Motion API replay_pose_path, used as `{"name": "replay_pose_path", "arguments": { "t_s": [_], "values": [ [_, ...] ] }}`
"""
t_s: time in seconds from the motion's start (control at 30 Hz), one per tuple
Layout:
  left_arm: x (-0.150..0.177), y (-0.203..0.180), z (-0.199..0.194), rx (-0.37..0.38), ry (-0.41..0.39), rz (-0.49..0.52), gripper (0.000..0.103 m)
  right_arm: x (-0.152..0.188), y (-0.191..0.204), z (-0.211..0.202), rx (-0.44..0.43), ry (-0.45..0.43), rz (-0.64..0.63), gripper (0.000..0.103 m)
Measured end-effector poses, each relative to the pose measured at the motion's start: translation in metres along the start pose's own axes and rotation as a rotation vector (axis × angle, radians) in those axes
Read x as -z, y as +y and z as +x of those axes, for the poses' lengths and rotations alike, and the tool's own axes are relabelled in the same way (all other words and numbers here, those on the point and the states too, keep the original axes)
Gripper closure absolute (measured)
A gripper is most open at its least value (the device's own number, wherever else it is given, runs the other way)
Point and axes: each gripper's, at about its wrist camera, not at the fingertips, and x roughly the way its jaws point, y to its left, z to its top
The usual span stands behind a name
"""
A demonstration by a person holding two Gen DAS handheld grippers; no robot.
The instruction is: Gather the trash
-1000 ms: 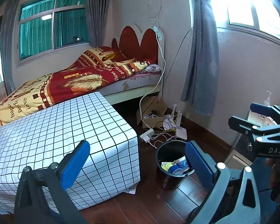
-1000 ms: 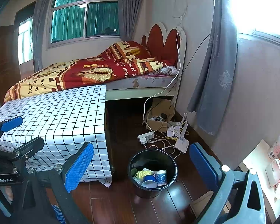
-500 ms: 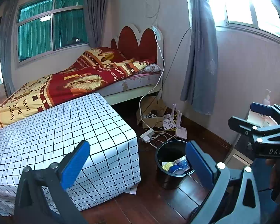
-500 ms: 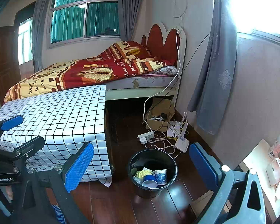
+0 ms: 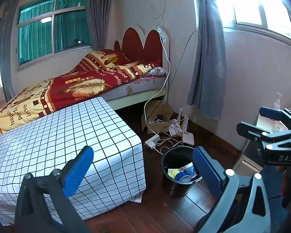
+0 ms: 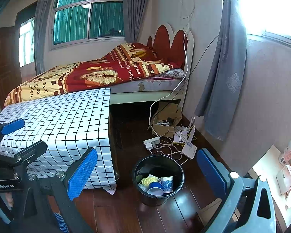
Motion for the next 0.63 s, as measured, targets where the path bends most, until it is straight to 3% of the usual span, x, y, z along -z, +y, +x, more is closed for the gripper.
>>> {"name": "replay_pose_path", "arguments": {
  "t_s": [0.33, 0.63],
  "values": [
    [0.0043, 0.0018, 0.006, -0.013, 0.009, 0.02, 0.0, 0.0008, -0.0019, 0.0023, 0.001, 0.002, -0.001, 0.0],
    [0.0057, 0.0018, 0.0069, 0.02, -0.005, 0.063, 0.0, 0.0023, -0.0042, 0.0039, 0.001, 0.005, 0.002, 0.0]
  ]
}}
